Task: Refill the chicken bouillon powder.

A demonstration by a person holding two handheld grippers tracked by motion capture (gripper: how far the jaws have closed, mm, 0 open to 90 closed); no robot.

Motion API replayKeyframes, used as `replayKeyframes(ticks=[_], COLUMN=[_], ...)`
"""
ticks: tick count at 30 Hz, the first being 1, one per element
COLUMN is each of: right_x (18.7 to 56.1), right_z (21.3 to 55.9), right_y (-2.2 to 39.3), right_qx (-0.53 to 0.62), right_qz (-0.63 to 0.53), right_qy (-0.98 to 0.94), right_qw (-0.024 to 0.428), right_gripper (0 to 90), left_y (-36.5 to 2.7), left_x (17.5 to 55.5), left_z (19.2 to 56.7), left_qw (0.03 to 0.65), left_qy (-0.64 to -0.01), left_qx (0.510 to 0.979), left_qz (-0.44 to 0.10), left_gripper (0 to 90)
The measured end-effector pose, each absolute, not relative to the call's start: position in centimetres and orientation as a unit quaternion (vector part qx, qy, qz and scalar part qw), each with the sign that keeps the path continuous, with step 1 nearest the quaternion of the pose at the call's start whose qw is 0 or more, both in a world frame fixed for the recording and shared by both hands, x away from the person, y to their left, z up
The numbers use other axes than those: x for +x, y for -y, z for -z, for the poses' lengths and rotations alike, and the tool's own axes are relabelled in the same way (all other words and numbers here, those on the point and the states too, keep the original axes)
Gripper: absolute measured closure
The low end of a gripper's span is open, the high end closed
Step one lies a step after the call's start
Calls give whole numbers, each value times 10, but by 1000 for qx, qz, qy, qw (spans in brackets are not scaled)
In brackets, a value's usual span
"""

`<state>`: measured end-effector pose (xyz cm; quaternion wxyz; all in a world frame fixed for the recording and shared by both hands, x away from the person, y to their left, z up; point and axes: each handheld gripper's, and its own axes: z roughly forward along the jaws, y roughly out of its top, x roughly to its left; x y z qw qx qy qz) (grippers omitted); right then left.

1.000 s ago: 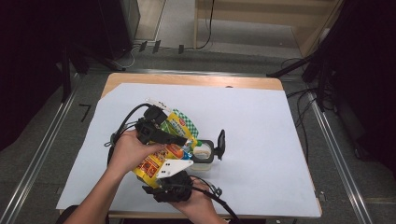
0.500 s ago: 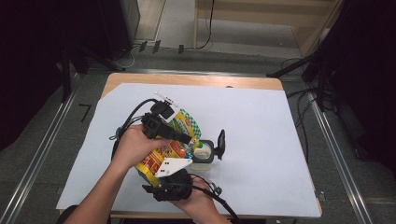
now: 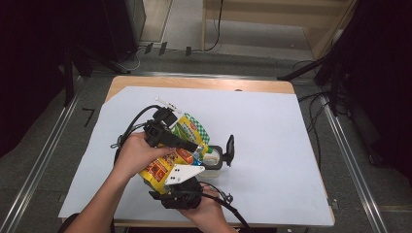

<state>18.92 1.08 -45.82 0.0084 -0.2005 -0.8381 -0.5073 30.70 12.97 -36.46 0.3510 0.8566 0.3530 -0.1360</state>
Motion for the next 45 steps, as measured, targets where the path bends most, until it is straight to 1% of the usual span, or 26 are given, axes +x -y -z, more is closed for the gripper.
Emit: replayKeyframes(ticks=[2,5,8,10,12,14,18,22,24,28,32,33,35,40,44,45], right_x=[189,192,194,195,195,195,194,192,190,189,191,191,190,191,200,201], right_z=[460,463,463,463,462,460,461,462,463,462,461,459,458,454,448,448], right_y=[-12,-9,-5,-5,-3,-4,-5,-11,-14,-15,-15,-14,-14,-14,-16,-16], right_qx=[-207,-226,-234,-237,-245,-244,-240,-222,-215,-210,-211,-215,-214,-212,-220,-222], right_qz=[509,519,524,526,529,528,525,506,500,491,493,502,513,515,522,522], right_qy=[835,824,818,816,811,813,816,833,839,846,844,838,831,830,823,822], right_qw=[16,35,36,38,41,30,27,20,11,-4,0,14,23,27,44,47], right_gripper=[635,636,636,636,640,637,629,565,568,602,626,632,638,638,632,624], left_y=[-127,-126,-127,-127,-129,-127,-124,-122,-122,-123,-123,-123,-122,-121,-122,-124], left_x=[306,306,305,305,305,303,303,303,303,305,307,308,308,309,318,322], left_z=[368,369,367,366,366,365,365,365,365,365,363,361,358,353,350,352], left_qw=[338,339,342,342,343,341,332,321,320,320,328,327,323,312,306,312], left_qy=[-355,-357,-352,-350,-356,-353,-355,-365,-368,-371,-375,-372,-364,-364,-372,-374], left_qx=[861,860,860,862,859,862,866,865,864,861,855,856,862,867,865,862], left_qz=[137,138,135,134,134,125,121,126,128,135,145,146,143,137,139,141], left_gripper=[632,600,603,630,706,740,750,741,732,724,694,692,702,729,747,750])
